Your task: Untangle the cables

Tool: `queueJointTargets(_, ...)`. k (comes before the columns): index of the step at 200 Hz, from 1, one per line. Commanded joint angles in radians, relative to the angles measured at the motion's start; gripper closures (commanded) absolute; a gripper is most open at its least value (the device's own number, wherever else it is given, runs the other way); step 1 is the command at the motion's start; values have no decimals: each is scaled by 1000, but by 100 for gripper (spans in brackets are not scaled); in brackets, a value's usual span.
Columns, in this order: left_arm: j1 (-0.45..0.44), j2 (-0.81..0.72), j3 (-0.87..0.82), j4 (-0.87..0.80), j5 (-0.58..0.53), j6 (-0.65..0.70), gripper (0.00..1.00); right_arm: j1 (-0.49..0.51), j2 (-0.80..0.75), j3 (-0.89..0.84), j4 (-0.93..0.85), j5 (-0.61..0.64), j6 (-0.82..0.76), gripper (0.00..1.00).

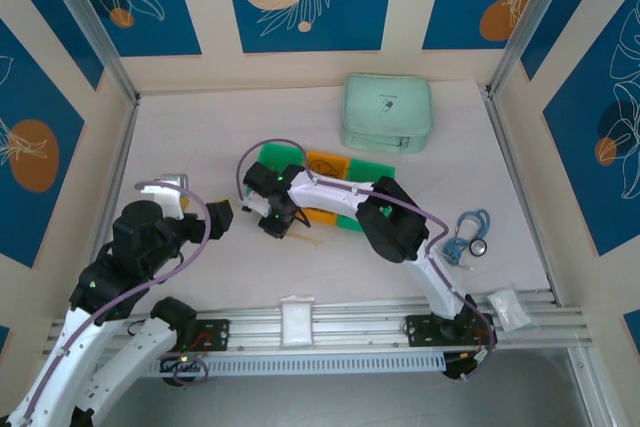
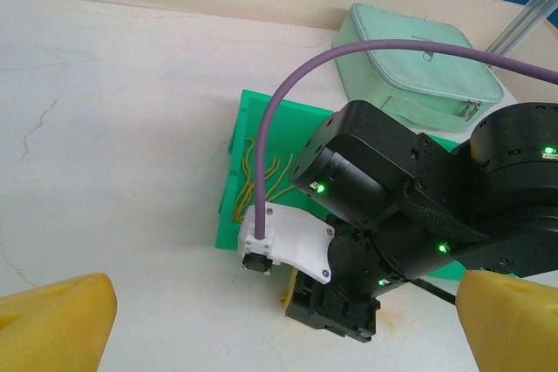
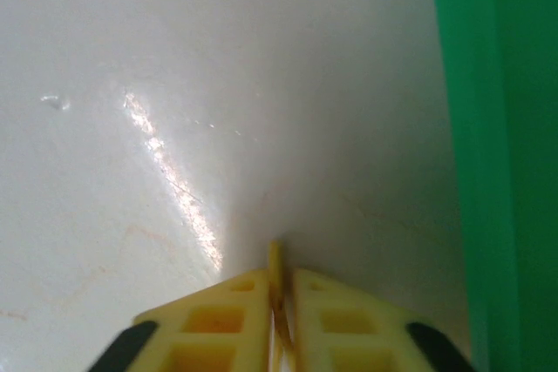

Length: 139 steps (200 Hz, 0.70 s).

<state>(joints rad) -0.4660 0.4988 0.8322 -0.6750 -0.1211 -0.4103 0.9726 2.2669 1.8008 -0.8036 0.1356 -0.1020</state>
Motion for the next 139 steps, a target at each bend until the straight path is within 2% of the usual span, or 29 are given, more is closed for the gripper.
queueJointTargets(1, 9, -10, 13, -15, -22, 23, 0, 12, 21, 37, -48, -24, -12, 94)
queueJointTargets(16, 10, -6, 13, -19, -23, 22, 0, 15, 9, 34, -49, -27, -6, 100)
queueJointTargets(33, 9, 1, 11, -33, -37, 26, 1, 11, -20, 32, -45, -71, 19, 100)
queueJointTargets(60, 10, 14, 8, -67, -86, 37, 1, -24, -103, 15, -3, -207, 111, 100)
queueJointTargets(90, 9, 14, 0, -67, -88, 46, 0, -82, -234, -29, 89, -324, 248, 100)
queueJointTargets(120, 9, 17, -5, -54, -78, 53, 0, -156, -355, -83, 193, -337, 409, 100)
queueJointTargets(139, 9, 21, -10, -42, -70, 54, 0, -219, -421, -160, 347, -366, 554, 100)
